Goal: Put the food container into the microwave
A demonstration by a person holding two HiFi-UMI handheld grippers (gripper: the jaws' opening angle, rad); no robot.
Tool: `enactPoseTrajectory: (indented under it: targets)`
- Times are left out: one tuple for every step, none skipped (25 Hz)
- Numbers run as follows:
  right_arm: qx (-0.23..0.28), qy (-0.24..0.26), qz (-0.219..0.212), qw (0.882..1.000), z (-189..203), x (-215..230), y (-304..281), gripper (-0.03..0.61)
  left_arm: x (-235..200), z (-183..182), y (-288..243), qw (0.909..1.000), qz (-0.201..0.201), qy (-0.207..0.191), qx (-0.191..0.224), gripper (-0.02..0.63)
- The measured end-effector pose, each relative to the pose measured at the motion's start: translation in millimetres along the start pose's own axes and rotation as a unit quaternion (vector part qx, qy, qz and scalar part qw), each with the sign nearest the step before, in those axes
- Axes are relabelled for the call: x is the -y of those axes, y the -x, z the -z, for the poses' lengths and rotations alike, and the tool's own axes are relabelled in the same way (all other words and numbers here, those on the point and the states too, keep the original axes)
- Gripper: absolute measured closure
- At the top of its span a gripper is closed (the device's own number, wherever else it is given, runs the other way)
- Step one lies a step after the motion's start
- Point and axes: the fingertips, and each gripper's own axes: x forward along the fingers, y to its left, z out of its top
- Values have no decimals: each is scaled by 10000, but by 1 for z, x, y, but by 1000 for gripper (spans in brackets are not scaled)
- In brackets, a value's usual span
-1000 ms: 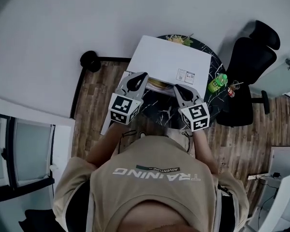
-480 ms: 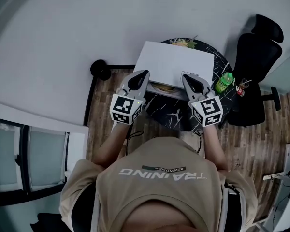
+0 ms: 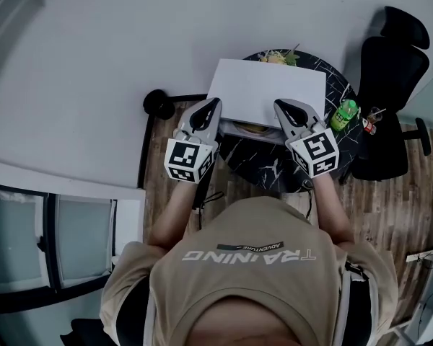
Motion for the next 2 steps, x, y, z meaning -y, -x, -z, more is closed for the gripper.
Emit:
enactPoseTrajectory:
  targets:
    - [2, 31, -38, 10000, -1, 0, -4, 569, -1, 3, -1, 10000, -13, 14, -24, 612]
    - [2, 63, -78, 9999, -2, -1, -7, 569, -2, 5, -3, 10000, -30, 30, -50, 612]
